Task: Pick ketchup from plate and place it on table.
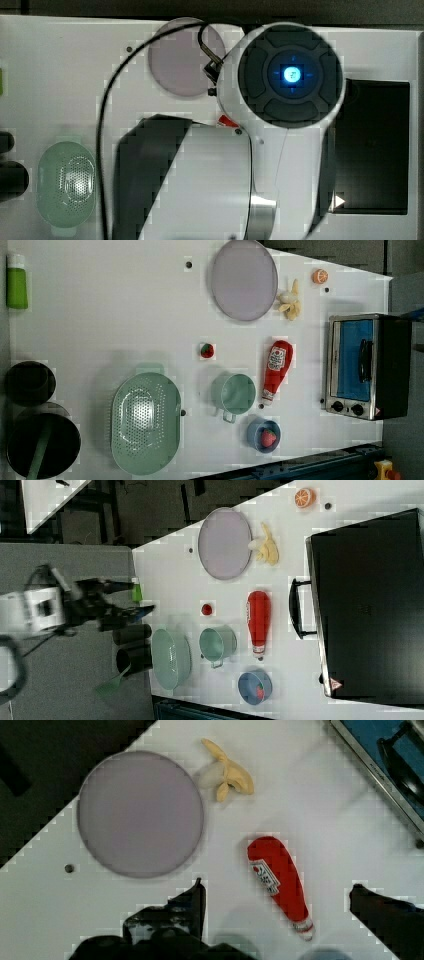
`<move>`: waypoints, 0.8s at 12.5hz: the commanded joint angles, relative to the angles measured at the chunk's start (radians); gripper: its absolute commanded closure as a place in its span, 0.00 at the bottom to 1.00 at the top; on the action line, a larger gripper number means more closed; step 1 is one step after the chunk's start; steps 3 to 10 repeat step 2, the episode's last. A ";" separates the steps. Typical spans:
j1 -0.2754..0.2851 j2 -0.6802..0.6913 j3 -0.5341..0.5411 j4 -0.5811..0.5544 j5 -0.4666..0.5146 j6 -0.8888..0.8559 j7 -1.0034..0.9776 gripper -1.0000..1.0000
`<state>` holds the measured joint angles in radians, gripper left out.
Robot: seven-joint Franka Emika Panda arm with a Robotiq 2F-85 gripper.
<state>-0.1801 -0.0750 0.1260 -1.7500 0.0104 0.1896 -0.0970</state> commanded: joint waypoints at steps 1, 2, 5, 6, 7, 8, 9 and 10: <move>-0.001 0.032 0.011 0.050 -0.005 -0.159 0.079 0.00; -0.002 0.032 0.008 0.063 -0.005 -0.176 0.079 0.00; -0.002 0.032 0.008 0.063 -0.005 -0.176 0.079 0.00; -0.002 0.032 0.008 0.063 -0.005 -0.176 0.079 0.00; -0.002 0.032 0.008 0.063 -0.005 -0.176 0.079 0.00; -0.002 0.032 0.008 0.063 -0.005 -0.176 0.079 0.00; -0.002 0.032 0.008 0.063 -0.005 -0.176 0.079 0.00; -0.002 0.032 0.008 0.063 -0.005 -0.176 0.079 0.00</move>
